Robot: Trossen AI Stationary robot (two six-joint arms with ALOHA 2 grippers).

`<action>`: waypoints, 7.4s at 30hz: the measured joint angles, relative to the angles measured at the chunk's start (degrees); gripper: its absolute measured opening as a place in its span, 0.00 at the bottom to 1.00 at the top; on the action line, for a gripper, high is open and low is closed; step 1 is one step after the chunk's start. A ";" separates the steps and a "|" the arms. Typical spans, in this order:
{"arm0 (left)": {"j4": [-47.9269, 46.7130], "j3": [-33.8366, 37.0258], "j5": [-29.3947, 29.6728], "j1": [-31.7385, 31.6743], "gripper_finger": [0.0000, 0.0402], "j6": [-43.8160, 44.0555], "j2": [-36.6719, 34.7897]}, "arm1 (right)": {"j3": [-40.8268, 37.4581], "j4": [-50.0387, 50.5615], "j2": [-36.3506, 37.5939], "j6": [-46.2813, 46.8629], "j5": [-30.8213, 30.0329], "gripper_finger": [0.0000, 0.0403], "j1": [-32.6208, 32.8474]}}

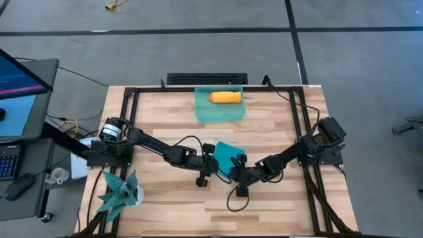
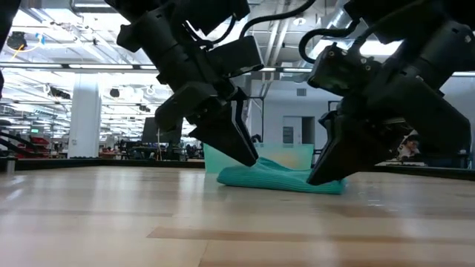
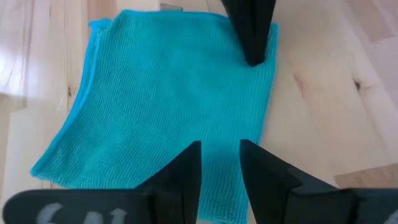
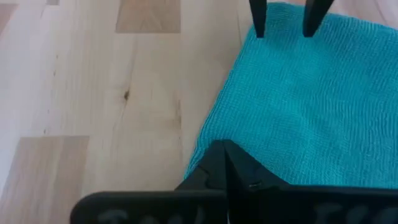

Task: Roll microfiber towels into tight, uniform cylinder then place into a basket
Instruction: Roll the blue microfiber cloth on the table

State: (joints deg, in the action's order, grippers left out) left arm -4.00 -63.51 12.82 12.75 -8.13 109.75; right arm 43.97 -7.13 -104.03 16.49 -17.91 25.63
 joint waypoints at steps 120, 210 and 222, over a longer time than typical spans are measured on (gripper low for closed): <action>0.96 2.58 -6.92 -1.43 0.26 19.43 0.11 | 6.32 30.36 1.60 20.25 -12.07 0.04 -1.80; -8.04 -8.59 10.11 13.84 0.47 7.15 0.04 | 13.82 48.17 1.60 9.99 -22.40 0.25 13.48; -8.22 -8.61 10.24 11.71 0.49 7.49 3.15 | 11.63 46.66 1.60 10.31 -22.39 0.25 17.42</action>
State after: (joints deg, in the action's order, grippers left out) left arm -12.21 -72.12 23.06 24.46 -0.63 112.91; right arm 55.59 39.53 -102.43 26.80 -40.29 43.06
